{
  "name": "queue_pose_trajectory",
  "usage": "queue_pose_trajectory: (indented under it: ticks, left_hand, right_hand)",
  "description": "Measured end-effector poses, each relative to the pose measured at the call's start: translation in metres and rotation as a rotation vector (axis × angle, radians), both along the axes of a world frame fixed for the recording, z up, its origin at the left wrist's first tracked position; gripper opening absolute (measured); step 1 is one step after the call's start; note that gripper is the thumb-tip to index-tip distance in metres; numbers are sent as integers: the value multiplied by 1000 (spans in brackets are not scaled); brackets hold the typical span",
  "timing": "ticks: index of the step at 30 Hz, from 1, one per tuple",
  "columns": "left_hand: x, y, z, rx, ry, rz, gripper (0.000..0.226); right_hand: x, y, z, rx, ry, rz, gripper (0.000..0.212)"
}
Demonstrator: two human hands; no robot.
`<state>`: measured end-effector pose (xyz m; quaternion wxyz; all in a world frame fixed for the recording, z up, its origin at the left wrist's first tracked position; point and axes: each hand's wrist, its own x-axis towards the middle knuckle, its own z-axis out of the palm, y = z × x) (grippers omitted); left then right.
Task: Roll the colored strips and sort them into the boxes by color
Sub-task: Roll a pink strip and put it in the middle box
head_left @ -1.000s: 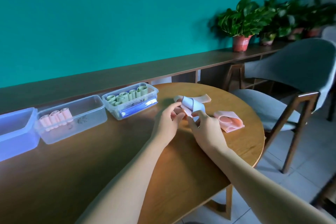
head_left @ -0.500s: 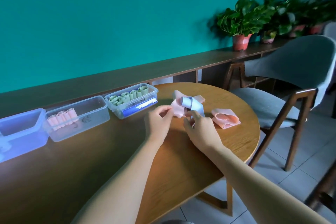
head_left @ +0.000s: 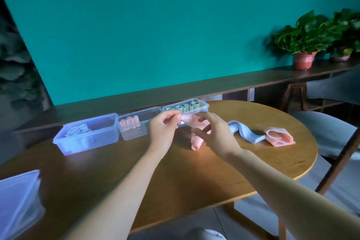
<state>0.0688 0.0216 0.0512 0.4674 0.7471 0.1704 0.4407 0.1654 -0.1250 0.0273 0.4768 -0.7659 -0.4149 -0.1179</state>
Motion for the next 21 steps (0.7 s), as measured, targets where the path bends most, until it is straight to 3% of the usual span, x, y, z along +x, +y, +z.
queue_pose_trajectory:
  ticks: [10,15,21]
  left_hand:
    - [-78,30,78,11,-32,-80,23]
    - [-116,26,119,48,-96,-35,13]
    - [-170,15,150,172,-91,63,5]
  right_hand:
    - [-54,38,87,113,-38,162,40]
    - [-86,37,127,139,-37,230,19]
    - [-131,28,161,204,43,341,18]
